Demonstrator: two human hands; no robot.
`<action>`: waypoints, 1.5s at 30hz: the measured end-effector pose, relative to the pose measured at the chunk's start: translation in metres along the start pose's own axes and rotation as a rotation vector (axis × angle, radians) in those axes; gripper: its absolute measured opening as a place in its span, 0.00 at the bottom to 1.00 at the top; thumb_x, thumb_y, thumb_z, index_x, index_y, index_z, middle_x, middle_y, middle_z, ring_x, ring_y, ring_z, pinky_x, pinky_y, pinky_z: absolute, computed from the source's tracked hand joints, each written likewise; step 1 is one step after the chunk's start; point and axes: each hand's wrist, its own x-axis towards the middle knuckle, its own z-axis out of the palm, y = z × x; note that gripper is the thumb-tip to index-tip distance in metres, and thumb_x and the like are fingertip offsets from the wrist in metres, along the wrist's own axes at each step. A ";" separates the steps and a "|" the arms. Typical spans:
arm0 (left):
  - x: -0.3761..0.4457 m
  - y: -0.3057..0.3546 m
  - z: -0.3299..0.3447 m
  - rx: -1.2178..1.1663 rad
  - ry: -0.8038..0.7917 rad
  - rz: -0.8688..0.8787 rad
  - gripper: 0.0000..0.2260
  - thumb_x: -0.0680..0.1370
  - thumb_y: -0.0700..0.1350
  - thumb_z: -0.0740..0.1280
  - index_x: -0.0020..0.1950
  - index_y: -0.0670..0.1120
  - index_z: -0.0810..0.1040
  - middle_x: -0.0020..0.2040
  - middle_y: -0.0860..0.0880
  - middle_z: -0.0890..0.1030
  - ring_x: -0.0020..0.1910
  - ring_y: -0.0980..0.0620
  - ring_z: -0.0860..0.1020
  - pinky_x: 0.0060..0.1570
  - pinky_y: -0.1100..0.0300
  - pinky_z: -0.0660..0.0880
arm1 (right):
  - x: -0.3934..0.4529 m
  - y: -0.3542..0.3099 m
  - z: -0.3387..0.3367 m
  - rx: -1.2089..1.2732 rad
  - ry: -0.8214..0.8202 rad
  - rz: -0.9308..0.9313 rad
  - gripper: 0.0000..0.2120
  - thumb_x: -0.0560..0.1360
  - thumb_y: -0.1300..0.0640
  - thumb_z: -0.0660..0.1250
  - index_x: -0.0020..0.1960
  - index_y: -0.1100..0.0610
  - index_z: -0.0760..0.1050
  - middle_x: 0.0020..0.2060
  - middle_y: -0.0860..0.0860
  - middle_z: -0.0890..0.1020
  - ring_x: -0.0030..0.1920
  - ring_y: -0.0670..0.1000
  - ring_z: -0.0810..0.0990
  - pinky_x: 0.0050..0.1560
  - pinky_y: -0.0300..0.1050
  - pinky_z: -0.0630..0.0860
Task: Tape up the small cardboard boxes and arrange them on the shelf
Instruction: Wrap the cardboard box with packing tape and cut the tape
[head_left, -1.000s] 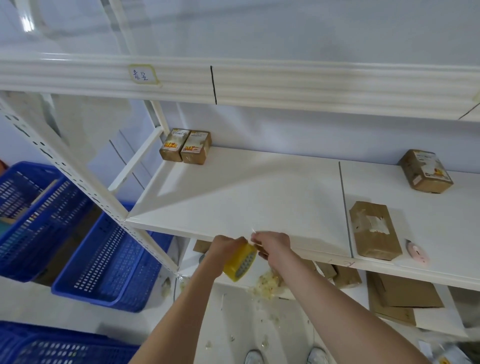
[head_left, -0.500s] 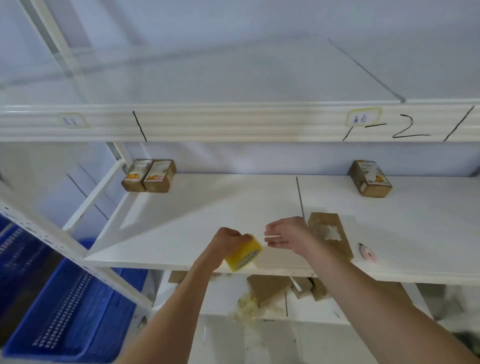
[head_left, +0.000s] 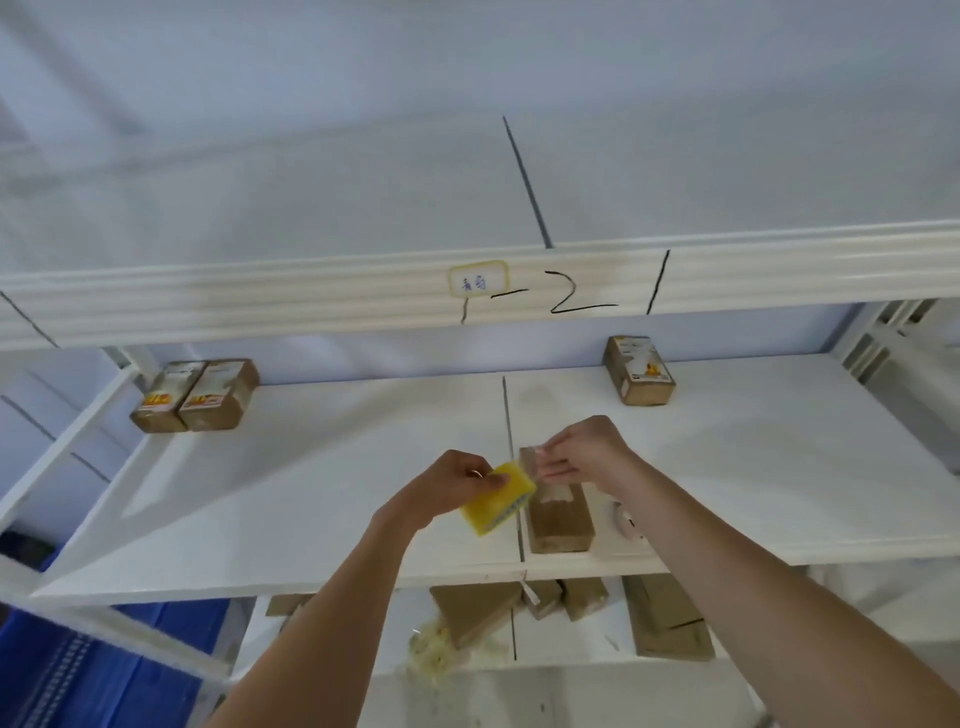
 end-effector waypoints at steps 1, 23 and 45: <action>0.005 0.004 0.004 0.011 0.006 0.008 0.11 0.76 0.52 0.74 0.36 0.50 0.80 0.36 0.52 0.77 0.38 0.53 0.74 0.42 0.60 0.67 | 0.002 0.001 -0.008 0.011 0.005 0.005 0.14 0.75 0.72 0.72 0.58 0.76 0.76 0.45 0.69 0.84 0.40 0.62 0.86 0.39 0.52 0.86; 0.033 0.005 -0.006 -0.094 0.096 0.073 0.22 0.70 0.58 0.76 0.26 0.49 0.70 0.29 0.51 0.66 0.33 0.53 0.68 0.39 0.58 0.65 | 0.037 -0.005 -0.053 0.113 0.019 0.051 0.12 0.74 0.70 0.74 0.53 0.75 0.77 0.42 0.65 0.84 0.36 0.55 0.85 0.36 0.47 0.84; 0.075 -0.002 0.024 0.773 0.092 -0.160 0.25 0.69 0.63 0.73 0.55 0.45 0.80 0.43 0.51 0.80 0.42 0.51 0.81 0.43 0.58 0.78 | 0.079 0.066 -0.050 -0.053 0.366 0.260 0.07 0.72 0.67 0.77 0.42 0.70 0.80 0.30 0.60 0.84 0.29 0.55 0.86 0.32 0.49 0.84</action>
